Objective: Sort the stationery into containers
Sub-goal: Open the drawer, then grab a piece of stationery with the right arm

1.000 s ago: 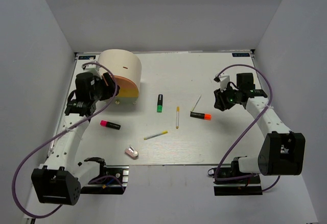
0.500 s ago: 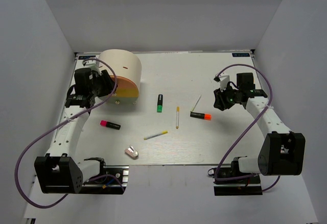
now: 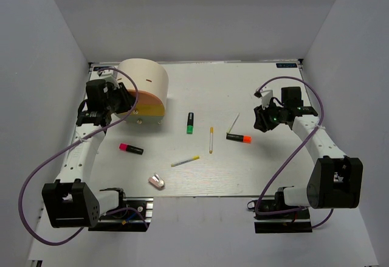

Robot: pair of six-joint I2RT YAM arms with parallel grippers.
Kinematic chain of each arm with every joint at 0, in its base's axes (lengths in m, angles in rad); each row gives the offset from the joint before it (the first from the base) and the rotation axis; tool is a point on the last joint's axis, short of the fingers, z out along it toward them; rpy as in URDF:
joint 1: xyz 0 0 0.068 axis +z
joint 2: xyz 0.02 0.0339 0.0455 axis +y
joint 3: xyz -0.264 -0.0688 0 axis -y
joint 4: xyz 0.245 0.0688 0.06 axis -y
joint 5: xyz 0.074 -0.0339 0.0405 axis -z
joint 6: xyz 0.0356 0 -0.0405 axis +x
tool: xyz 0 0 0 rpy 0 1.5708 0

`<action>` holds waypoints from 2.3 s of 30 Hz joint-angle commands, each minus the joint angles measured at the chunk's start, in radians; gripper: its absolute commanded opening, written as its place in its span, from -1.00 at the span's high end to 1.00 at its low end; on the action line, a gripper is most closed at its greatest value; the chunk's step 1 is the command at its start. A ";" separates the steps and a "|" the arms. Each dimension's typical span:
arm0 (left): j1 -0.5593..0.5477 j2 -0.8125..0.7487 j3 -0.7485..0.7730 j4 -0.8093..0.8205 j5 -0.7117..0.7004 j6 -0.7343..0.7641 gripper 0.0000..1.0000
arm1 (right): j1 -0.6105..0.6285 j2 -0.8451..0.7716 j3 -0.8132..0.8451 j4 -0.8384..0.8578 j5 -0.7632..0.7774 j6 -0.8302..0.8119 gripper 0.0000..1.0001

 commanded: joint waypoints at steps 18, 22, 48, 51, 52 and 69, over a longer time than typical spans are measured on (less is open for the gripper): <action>0.009 -0.257 -0.185 -0.022 0.121 0.007 0.55 | -0.002 0.015 0.034 0.003 -0.046 -0.029 0.04; 0.009 -0.289 -0.220 -0.031 0.100 0.007 0.39 | 0.004 0.025 0.053 -0.020 -0.080 -0.040 -0.16; 0.000 -0.569 -0.229 -0.259 -0.026 -0.120 -0.89 | 0.357 0.559 0.612 -0.138 0.009 0.351 -0.50; 0.000 -0.592 -0.251 -0.293 -0.052 -0.168 -0.91 | 0.415 0.628 0.712 -0.155 0.047 0.418 -0.50; 0.000 -0.602 -0.251 -0.307 -0.061 -0.212 -0.91 | 0.437 0.660 0.726 -0.152 0.061 0.435 -0.54; -0.010 -0.718 -0.357 -0.408 -0.161 -0.467 -0.94 | 0.624 0.873 0.840 -0.014 0.319 0.822 -0.68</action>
